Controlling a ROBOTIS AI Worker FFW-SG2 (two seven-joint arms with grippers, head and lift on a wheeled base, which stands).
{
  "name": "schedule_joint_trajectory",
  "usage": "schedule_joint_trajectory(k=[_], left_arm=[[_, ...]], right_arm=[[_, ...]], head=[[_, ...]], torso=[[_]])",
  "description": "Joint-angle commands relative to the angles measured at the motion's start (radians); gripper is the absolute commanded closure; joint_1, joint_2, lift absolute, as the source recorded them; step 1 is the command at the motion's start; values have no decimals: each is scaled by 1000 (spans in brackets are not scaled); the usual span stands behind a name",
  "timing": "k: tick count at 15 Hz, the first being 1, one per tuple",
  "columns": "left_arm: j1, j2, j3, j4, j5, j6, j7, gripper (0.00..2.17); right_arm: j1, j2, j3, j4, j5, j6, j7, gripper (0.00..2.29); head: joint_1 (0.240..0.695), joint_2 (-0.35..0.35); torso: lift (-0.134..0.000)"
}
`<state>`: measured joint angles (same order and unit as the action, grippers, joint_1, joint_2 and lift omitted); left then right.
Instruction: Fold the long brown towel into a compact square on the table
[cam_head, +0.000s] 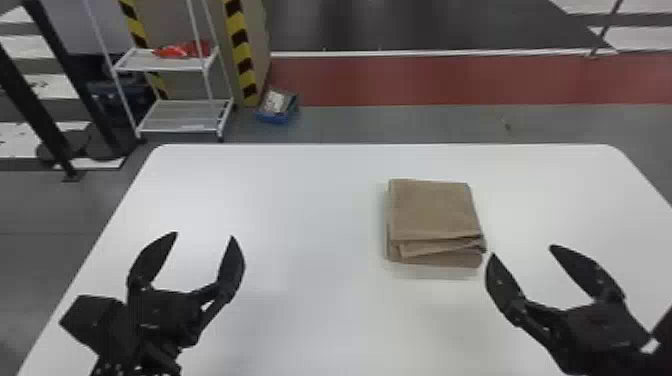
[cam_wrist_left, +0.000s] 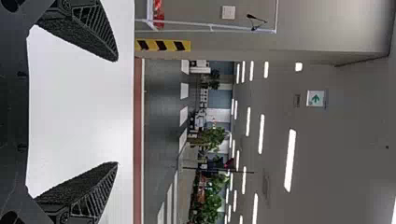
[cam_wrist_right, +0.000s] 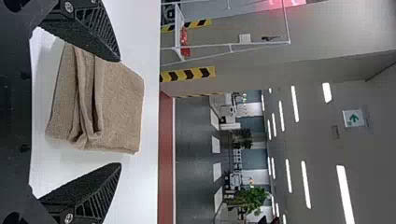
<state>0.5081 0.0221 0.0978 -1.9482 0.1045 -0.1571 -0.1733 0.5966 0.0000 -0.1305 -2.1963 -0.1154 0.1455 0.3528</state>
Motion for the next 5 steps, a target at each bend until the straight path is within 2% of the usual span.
schedule_joint_trajectory(k=[1, 5], left_arm=[[0, 1, -4, 2, 1, 0, 0, 83], [-6, 1, -10, 0, 3, 0, 0, 87]], right_arm=[[5, 1, 2, -10, 0, 10, 0, 83], [6, 1, 5, -17, 0, 23, 0, 83]], head=[[695, 45], [695, 42]], torso=[[-123], [-123]])
